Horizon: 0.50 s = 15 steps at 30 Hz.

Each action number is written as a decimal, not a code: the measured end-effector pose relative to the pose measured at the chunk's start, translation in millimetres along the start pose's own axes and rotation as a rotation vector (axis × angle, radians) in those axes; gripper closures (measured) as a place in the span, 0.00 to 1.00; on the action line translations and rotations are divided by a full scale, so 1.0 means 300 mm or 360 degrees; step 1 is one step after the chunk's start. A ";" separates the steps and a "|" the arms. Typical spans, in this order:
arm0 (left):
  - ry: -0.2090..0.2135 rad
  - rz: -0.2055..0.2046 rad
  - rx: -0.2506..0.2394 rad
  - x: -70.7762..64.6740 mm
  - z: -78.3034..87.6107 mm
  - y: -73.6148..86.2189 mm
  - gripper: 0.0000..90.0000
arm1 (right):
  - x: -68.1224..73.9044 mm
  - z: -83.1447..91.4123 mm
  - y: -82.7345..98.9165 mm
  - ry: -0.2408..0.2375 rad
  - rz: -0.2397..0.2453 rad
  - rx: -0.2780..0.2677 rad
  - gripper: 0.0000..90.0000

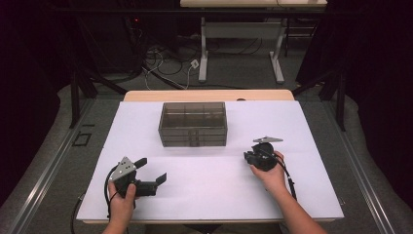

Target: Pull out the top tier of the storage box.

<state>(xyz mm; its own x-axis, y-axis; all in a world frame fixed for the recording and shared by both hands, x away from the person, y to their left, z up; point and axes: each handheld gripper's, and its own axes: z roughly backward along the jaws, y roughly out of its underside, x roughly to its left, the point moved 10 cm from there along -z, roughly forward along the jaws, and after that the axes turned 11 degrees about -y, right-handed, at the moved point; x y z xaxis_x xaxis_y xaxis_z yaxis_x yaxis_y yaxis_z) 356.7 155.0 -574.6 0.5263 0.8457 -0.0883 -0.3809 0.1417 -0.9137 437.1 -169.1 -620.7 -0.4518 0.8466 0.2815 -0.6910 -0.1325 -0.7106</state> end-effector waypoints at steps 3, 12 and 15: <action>0.0001 0.0000 0.0001 0.000 0.000 0.000 0.00 | -0.004 -0.003 0.002 0.0006 0.0001 0.0002 0.88; -0.0002 0.0002 0.0002 0.001 0.000 0.001 0.00 | 0.001 -0.013 0.013 0.0008 0.0012 0.0029 0.87; -0.0004 0.0006 -0.0004 0.002 -0.002 0.001 0.00 | 0.003 -0.015 0.015 0.0006 0.0007 0.0032 0.87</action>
<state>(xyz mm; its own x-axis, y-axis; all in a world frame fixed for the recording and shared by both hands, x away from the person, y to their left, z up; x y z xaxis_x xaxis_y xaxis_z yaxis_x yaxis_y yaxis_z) 357.3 155.1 -575.1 0.5227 0.8476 -0.0910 -0.3811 0.1369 -0.9143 436.1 -166.5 -626.6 -0.4526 0.8480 0.2759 -0.7001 -0.1463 -0.6989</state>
